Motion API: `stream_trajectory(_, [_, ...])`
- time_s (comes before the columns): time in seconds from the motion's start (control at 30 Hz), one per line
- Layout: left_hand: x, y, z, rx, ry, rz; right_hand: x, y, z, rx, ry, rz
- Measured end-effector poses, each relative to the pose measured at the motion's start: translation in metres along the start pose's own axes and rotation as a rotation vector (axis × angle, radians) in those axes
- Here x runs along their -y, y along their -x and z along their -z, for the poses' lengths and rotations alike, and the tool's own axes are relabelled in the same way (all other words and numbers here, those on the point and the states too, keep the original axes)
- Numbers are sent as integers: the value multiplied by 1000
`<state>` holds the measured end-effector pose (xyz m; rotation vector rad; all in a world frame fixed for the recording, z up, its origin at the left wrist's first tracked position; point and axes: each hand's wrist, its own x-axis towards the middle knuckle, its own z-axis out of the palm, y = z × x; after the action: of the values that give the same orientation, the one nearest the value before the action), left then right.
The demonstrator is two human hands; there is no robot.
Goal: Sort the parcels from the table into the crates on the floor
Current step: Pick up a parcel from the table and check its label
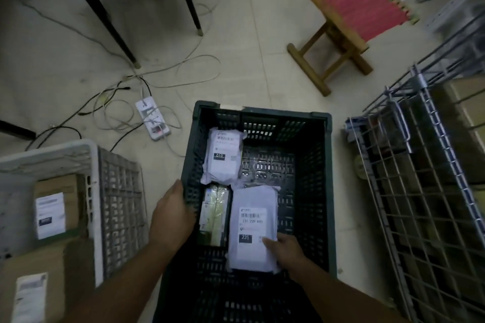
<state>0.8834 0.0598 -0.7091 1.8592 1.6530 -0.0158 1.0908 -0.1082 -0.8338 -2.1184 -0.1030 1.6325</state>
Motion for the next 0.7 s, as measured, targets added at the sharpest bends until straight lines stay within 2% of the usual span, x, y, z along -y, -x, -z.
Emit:
stream_trajectory(0.13, [6,-13,-7,28,-80,39,-10,-41,-19,-39,8,-16])
stream_trajectory(0.3, [6,-15,-13,2,-186,60,-19,-76,-33,-64,-26,-122])
stream_trajectory(0.7, [5,-19,-16,-64,-310,20,-10,-119,-64,-140,237,-131])
